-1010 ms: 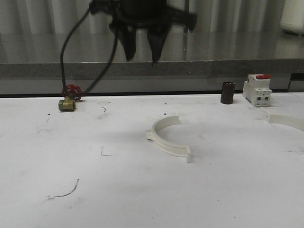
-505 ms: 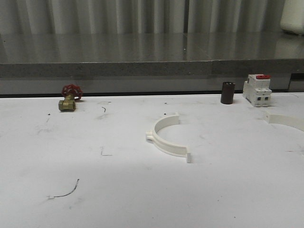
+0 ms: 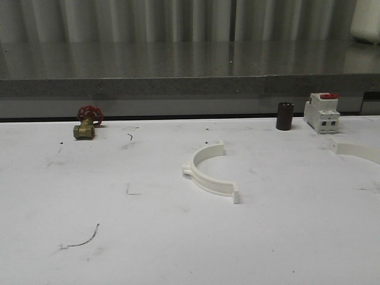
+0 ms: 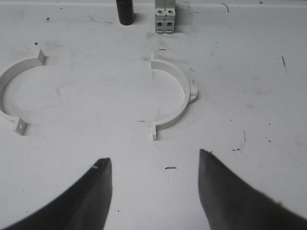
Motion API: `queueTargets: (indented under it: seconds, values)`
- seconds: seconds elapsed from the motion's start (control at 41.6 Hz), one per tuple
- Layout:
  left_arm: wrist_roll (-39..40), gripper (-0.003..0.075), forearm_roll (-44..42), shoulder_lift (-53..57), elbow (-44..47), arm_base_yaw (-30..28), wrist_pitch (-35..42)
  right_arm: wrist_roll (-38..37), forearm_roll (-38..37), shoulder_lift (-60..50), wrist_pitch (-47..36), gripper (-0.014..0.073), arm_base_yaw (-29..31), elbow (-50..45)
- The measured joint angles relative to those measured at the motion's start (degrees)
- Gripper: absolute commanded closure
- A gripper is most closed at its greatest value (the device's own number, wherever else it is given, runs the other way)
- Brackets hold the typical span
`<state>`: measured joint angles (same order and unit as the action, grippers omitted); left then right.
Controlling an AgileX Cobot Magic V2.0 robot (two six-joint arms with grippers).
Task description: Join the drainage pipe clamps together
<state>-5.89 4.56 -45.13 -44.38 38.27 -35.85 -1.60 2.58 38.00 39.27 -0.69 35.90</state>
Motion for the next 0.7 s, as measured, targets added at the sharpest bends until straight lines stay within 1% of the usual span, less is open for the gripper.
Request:
queueTargets:
  seconds: [0.192, 0.481, 0.601, 0.697]
  values:
    - [0.0, 0.0386, 0.6, 6.3, 4.7, 0.0, 1.4, 0.0, 0.0, 0.0, 0.0, 0.0160, 0.0, 0.0]
    - [0.0, 0.0386, 0.6, 6.9, 4.9, 0.0, 1.4, 0.1, 0.0, 0.1, 0.6, 0.0160, 0.0, 0.4]
    - [0.0, 0.0386, 0.7, 6.9, 4.9, 0.0, 1.4, 0.5, -1.5, 3.4, 5.6, 0.0157, 0.0, 4.1]
    - [0.0, 0.0386, 0.7, 6.9, 4.9, 0.0, 1.4, 0.2, -3.0, 9.3, 9.4, 0.0157, 0.0, 8.0]
